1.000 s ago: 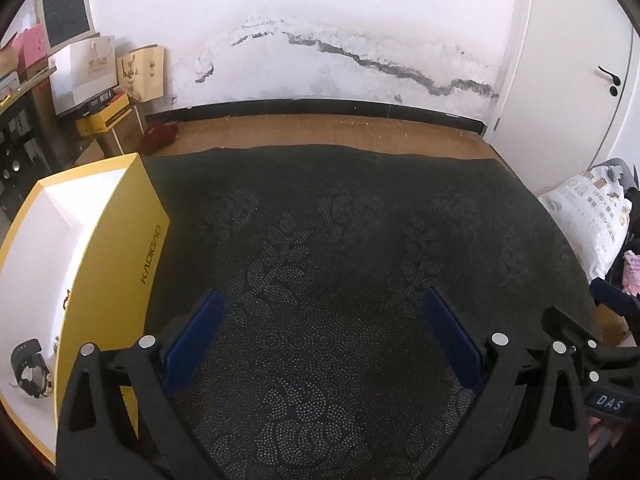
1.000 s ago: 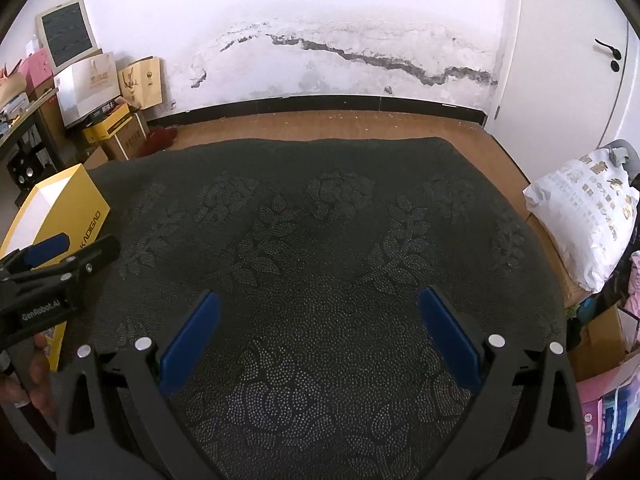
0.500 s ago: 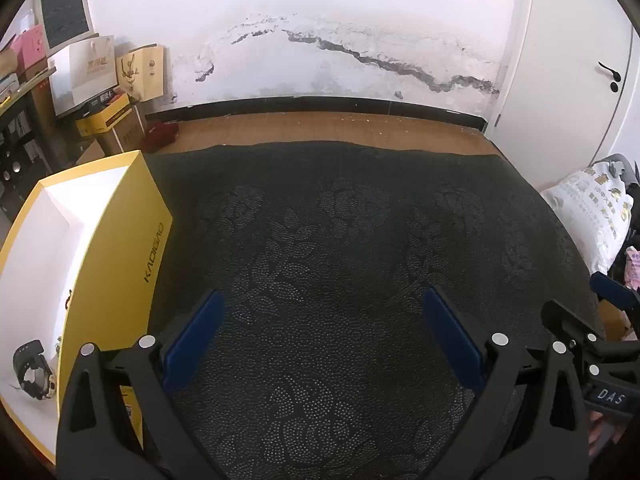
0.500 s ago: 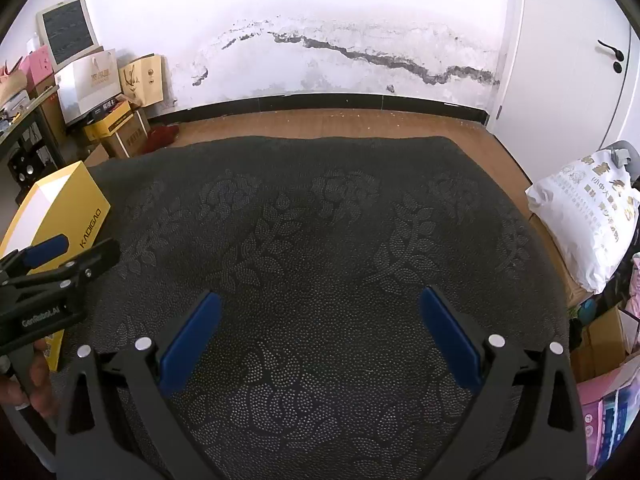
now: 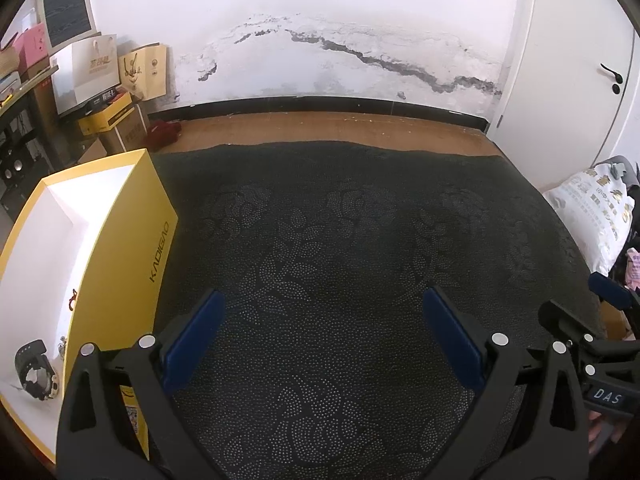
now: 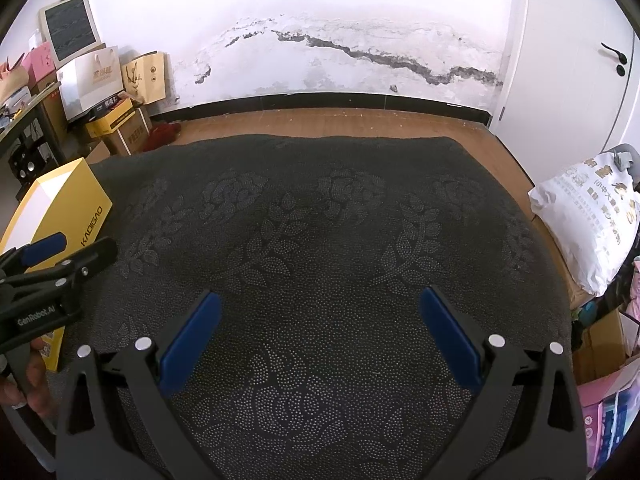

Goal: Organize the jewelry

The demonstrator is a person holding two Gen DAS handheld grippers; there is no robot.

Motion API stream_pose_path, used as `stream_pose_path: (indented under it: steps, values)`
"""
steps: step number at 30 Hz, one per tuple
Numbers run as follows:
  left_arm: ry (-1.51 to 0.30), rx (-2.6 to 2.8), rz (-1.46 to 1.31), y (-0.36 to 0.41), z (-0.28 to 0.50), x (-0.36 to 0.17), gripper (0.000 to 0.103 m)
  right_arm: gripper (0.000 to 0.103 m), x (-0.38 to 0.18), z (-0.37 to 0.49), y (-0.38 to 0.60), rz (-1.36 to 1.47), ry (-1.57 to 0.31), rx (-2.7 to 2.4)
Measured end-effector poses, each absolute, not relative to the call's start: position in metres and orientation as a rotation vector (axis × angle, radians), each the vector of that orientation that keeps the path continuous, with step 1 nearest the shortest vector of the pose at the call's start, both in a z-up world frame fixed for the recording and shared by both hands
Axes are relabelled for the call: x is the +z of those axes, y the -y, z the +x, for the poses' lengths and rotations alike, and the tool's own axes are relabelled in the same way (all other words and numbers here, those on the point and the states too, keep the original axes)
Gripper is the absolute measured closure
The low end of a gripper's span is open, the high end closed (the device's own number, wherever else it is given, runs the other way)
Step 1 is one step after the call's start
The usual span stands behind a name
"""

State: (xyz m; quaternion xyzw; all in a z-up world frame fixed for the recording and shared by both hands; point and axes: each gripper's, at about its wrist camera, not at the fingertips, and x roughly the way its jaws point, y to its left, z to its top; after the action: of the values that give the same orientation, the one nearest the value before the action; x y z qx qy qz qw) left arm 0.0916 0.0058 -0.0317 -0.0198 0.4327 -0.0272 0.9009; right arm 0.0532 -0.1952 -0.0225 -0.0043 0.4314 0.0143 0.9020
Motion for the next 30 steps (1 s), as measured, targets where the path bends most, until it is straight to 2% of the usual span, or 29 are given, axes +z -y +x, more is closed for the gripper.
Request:
stream_pose_path:
  steps: [30]
  values:
    - [-0.894, -0.059, -0.036, -0.0043, 0.089, -0.0316, 0.006, 0.007, -0.0233, 0.0542, 0.1946, -0.012, -0.891, 0.033]
